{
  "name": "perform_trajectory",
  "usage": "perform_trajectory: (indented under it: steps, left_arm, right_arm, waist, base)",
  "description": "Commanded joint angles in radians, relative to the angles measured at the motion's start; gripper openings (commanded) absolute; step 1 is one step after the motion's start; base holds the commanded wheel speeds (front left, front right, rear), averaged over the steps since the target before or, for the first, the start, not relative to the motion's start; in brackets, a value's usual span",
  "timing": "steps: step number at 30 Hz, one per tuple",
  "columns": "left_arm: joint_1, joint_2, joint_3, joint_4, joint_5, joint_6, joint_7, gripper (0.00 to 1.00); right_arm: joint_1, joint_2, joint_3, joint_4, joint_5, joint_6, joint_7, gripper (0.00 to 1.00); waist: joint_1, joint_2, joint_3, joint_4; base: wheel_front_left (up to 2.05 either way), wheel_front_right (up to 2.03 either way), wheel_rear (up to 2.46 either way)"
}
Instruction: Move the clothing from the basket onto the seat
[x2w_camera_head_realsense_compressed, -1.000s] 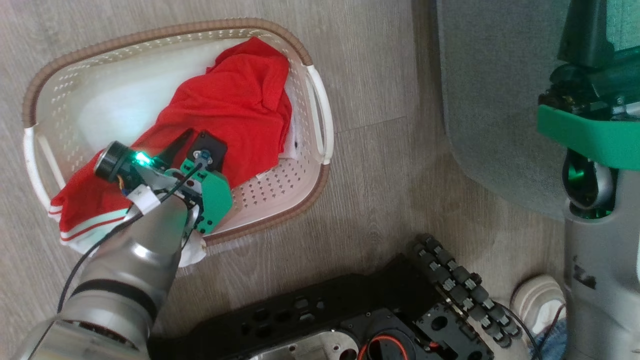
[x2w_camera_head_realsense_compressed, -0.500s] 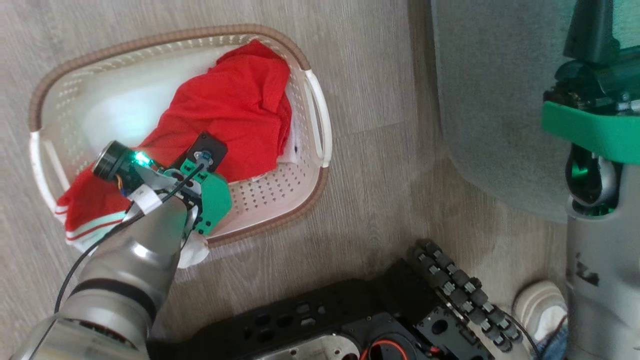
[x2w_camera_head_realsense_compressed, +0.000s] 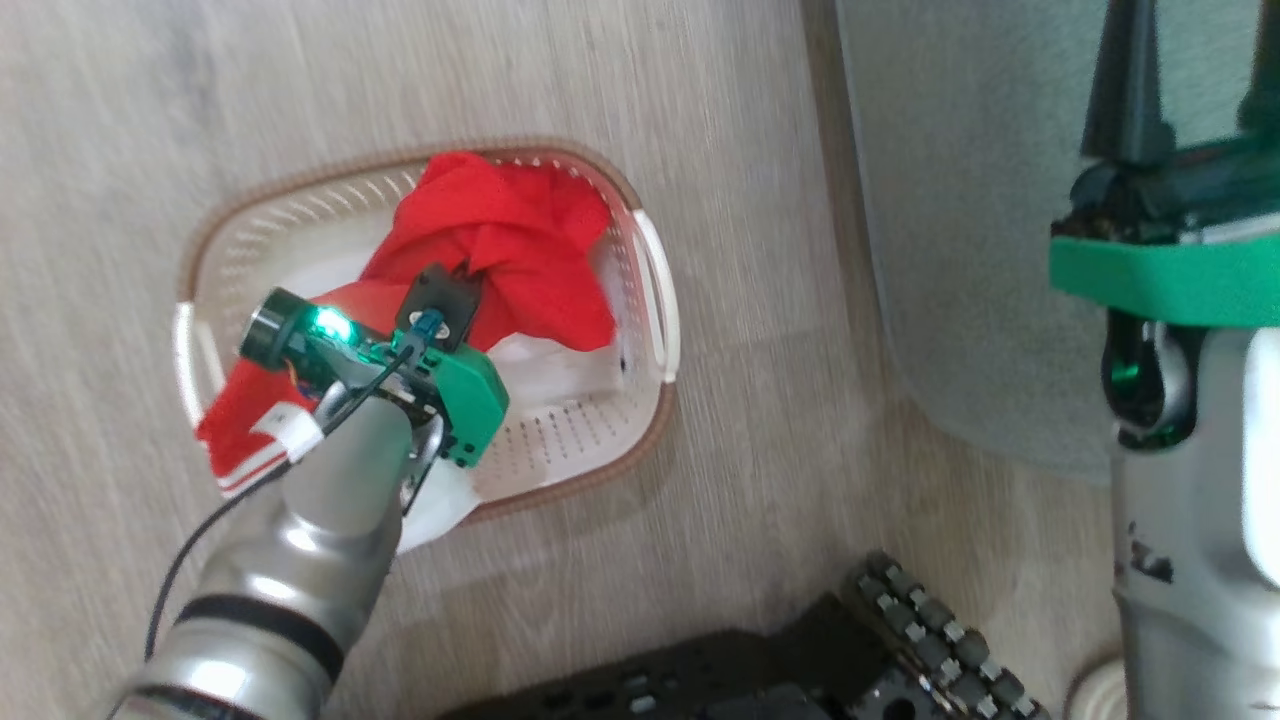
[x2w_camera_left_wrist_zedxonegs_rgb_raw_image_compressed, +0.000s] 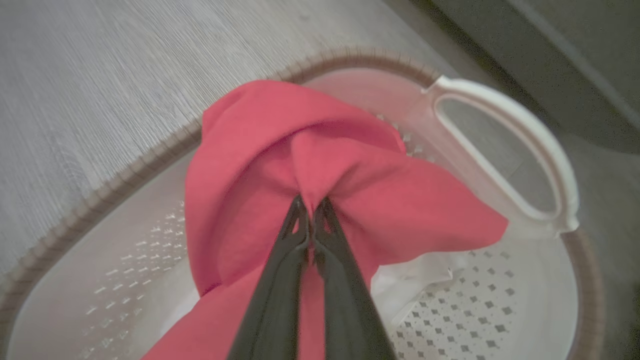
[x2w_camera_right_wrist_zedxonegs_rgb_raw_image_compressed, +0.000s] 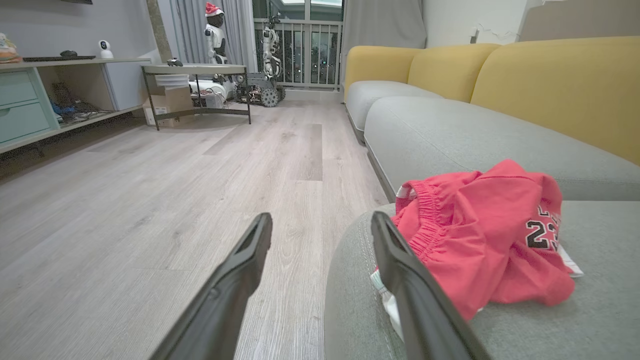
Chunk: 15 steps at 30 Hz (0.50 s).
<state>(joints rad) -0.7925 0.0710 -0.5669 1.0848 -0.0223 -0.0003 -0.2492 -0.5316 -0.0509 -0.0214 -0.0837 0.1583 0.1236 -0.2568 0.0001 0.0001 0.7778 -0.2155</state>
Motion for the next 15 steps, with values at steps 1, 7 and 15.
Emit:
perform_trajectory:
  steps: [1,7,15]
  left_arm:
    - [0.056,0.017,0.035,-0.068,-0.024,-0.001,-0.012,0.00]
    - [0.129,0.027,0.073,-0.227,-0.076,-0.015,-0.012,0.00]
    - [0.188,0.037,0.115,-0.376,-0.126,-0.029,-0.012,0.00]
  right_arm:
    - [0.048,0.001,0.008,-0.015,-0.004,0.007,-0.005,1.00]
    - [0.099,0.001,0.001,0.043,-0.016,0.007,-0.005,1.00]
    - [0.181,0.001,0.000,0.120,-0.037,0.007,-0.005,1.00]
  waist:
    - [-0.0001,-0.0001,-0.080,0.024]
    - [-0.0001,-0.0001,-0.215,0.046]
    - [-0.0001,-0.0001,-0.391,0.068]
  base:
    - [0.00,0.00,0.00]
    - [0.00,0.00,0.00]
    - [0.00,0.00,0.00]
